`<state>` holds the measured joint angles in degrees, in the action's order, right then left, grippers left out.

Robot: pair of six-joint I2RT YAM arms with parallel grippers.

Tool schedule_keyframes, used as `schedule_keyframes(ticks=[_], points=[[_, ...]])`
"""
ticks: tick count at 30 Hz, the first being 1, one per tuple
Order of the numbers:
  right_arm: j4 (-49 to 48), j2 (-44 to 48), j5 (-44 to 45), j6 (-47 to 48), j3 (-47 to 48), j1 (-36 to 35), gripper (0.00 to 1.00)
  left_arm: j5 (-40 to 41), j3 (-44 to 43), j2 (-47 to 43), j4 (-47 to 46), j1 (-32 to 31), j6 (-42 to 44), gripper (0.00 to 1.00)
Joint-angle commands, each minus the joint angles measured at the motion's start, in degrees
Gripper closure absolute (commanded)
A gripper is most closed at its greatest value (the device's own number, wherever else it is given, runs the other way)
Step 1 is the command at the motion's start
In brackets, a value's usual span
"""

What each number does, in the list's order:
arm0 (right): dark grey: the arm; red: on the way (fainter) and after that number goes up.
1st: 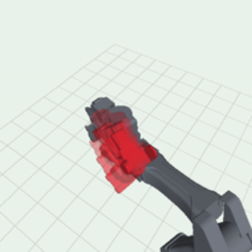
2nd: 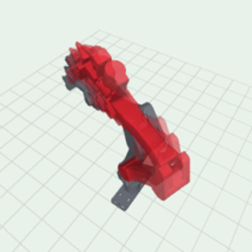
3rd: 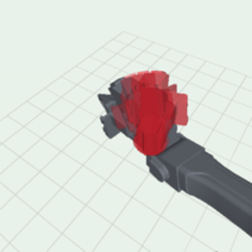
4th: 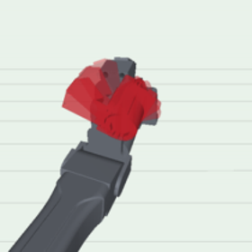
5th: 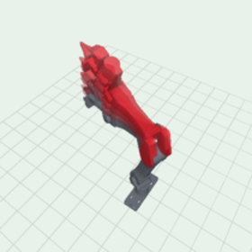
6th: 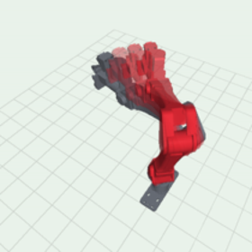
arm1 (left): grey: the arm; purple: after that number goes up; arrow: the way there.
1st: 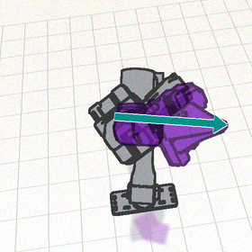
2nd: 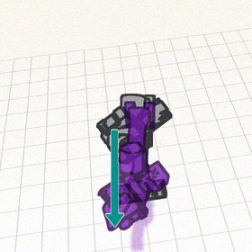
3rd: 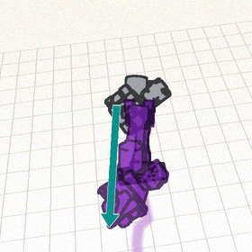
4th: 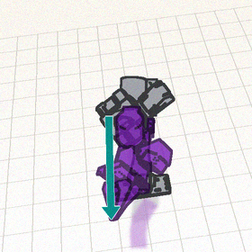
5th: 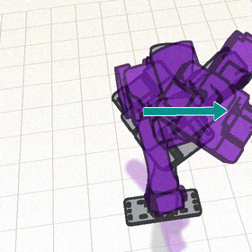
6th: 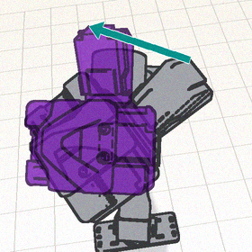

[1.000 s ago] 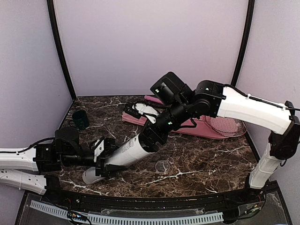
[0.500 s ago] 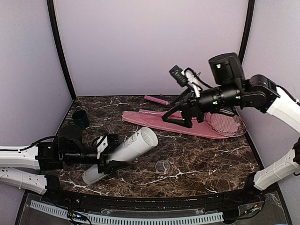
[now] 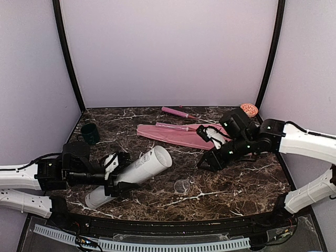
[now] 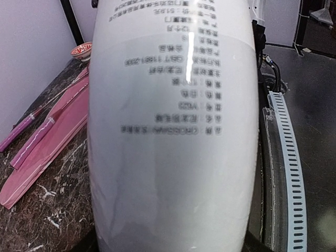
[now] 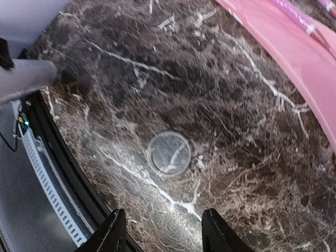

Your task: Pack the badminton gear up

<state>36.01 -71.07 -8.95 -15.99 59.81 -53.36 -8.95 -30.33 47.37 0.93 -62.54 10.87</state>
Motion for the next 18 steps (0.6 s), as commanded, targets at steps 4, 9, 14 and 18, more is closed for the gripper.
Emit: schedule_keyframes(ticks=[4,9,14,18], points=[[-7.8,-5.3,4.4,-4.1,-4.2,-4.8,0.57,0.3,-0.1,-2.1,1.9,0.0,-0.6,0.54],[-8.3,-13.6,7.6,-4.1,-2.1,-5.2,0.62,-0.3,0.0,-1.8,1.6,-0.1,-0.7,0.53],[-10.2,-20.6,7.6,-3.8,-0.7,-5.3,0.64,-0.1,0.2,-2.4,1.6,-0.1,-0.6,0.54],[-10.5,-26.0,8.1,-2.9,1.2,-5.3,0.64,-0.5,0.4,-2.4,1.0,-0.1,-1.0,0.54]])
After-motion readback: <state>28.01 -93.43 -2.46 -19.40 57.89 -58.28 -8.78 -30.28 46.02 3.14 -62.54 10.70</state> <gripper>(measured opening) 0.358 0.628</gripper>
